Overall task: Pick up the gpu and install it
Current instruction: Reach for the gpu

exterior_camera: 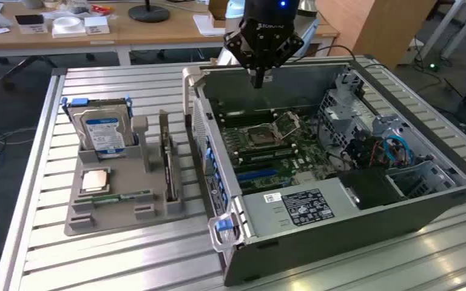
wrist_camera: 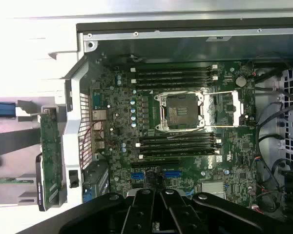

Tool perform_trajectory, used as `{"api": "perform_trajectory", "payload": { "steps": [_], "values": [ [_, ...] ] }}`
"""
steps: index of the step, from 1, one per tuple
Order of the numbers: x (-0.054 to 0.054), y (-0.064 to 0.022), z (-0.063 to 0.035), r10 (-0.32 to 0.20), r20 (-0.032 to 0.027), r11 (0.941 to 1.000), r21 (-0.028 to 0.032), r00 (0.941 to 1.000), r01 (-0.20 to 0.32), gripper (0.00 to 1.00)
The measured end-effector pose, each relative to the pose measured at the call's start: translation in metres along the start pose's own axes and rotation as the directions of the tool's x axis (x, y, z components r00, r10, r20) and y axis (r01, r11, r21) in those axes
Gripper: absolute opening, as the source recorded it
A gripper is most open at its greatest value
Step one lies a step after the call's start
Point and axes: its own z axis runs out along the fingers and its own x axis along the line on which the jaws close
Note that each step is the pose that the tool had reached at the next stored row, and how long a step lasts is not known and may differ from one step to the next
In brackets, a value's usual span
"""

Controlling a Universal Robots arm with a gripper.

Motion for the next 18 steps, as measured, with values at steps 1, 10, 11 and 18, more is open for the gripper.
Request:
{"api": "perform_trajectory", "payload": {
  "steps": [1,10,11,18],
  "values": [
    [0.0,0.0,0.0,0.0,0.0,1.0,0.0,1.0,0.0,0.11],
    [0.002,-0.0001,0.0,0.0,0.0,1.0,0.0,1.0,0.0,0.11],
    [0.0023,-0.0002,0.0,0.0,0.0,1.0,0.0,1.0,0.0,0.11],
    [0.0047,-0.0004,0.0001,0.0,0.0,1.0,0.0,1.0,0.0,0.11]
  ]
}}
